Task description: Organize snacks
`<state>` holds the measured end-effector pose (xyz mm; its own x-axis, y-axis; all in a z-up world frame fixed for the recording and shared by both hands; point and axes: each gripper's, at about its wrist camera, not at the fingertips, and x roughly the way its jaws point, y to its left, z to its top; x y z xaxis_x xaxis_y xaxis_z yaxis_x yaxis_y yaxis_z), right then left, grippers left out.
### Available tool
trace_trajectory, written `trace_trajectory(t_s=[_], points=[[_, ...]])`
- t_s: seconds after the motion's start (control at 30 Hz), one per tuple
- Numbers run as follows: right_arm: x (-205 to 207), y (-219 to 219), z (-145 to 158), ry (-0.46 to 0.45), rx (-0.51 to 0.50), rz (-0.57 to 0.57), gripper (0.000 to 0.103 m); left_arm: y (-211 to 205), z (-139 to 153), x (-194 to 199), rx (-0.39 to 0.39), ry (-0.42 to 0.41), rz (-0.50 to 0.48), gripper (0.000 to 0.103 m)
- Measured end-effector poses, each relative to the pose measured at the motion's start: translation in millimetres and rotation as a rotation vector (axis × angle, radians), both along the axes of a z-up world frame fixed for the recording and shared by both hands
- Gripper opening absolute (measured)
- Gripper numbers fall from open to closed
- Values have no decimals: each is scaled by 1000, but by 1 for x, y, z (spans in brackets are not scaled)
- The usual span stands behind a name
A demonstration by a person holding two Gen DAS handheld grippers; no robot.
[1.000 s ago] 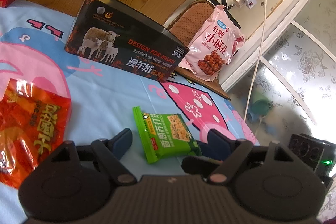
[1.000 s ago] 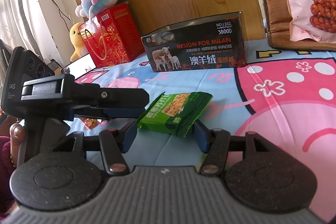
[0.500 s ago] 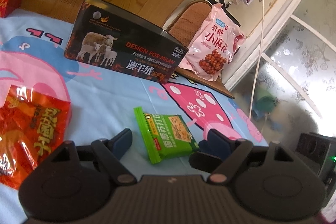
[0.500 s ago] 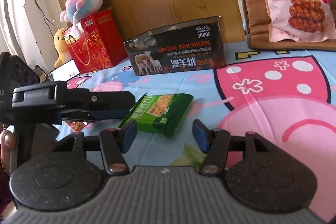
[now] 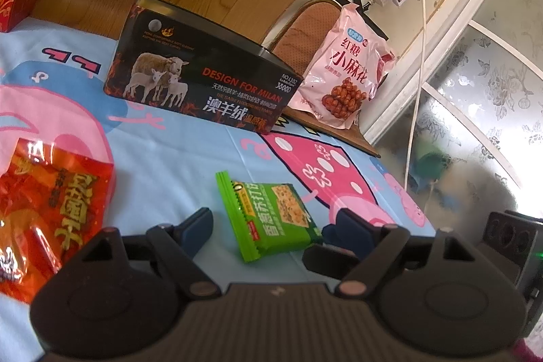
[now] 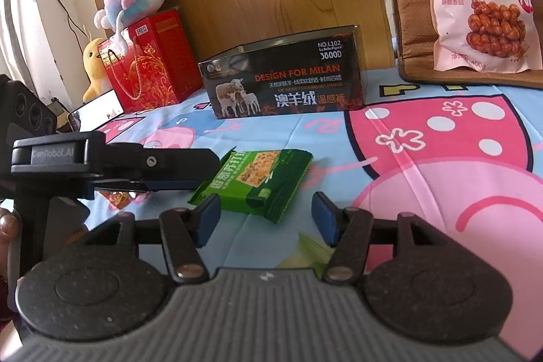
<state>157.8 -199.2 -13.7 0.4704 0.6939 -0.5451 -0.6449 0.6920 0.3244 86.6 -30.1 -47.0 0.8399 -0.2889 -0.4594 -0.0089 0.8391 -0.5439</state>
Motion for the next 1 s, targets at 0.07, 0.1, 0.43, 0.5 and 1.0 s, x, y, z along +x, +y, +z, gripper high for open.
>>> trace_trajectory(t_s=[0.07, 0.1, 0.43, 0.5, 1.0], points=[[-1, 0, 0, -2, -5, -1, 62, 0, 0, 1, 6, 3, -1, 83], [-2, 1, 0, -4, -8, 2, 62, -1, 1, 1, 9, 5, -1, 83], [-12, 27, 2, -110, -144, 72, 31, -22, 7, 8, 79, 70, 11, 51], [-12, 27, 2, -122, -161, 62, 26, -23, 10, 4, 73, 72, 13, 50], [49, 51, 73, -220, -38, 31, 32, -9, 121, 57, 249, -195, 47, 65]])
